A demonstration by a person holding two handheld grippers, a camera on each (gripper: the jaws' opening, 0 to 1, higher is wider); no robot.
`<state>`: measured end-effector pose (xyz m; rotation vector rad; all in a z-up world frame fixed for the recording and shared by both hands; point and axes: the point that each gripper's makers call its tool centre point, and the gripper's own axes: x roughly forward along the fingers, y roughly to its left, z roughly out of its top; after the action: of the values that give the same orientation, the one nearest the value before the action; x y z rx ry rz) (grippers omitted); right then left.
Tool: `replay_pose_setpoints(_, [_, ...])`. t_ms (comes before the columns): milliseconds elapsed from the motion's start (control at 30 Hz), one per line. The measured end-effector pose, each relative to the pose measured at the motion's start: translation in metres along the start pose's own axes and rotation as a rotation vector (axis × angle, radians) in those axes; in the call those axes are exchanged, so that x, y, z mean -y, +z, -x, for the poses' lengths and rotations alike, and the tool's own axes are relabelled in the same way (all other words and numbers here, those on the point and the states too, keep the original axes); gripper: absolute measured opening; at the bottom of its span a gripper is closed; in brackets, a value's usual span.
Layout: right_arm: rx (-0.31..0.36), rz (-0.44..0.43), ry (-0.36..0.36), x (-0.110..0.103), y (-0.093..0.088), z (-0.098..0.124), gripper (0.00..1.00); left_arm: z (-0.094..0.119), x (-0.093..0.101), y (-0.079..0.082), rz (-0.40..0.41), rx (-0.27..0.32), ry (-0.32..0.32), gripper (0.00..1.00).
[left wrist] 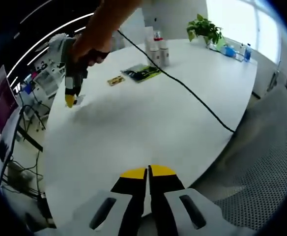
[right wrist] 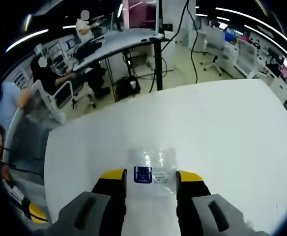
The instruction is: Arrange the skincare products in the storage area until every visible bottle or jar stands upright without overlapping.
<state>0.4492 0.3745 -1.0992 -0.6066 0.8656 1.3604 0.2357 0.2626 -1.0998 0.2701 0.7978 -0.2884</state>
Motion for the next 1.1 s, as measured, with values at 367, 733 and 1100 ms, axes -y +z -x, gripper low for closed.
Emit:
replay_pose_setpoints(367, [0.087,-0.148,0.001,-0.058,-0.091,0.074,0.36,0.002,0.002,0.002,-0.011,0.008,-0.004,0.05])
replay_pose_setpoints(733, [0.207,-0.422,-0.029,-0.115,-0.162,0.117,0.36,0.006,0.007,0.019,0.048,0.086,-0.056,0.12])
replay_pose_setpoints(1100, [0.295,-0.448,-0.08,-0.122,-0.171,0.146,0.36,0.031,-0.013,0.072,0.55,0.309,-0.221,0.17])
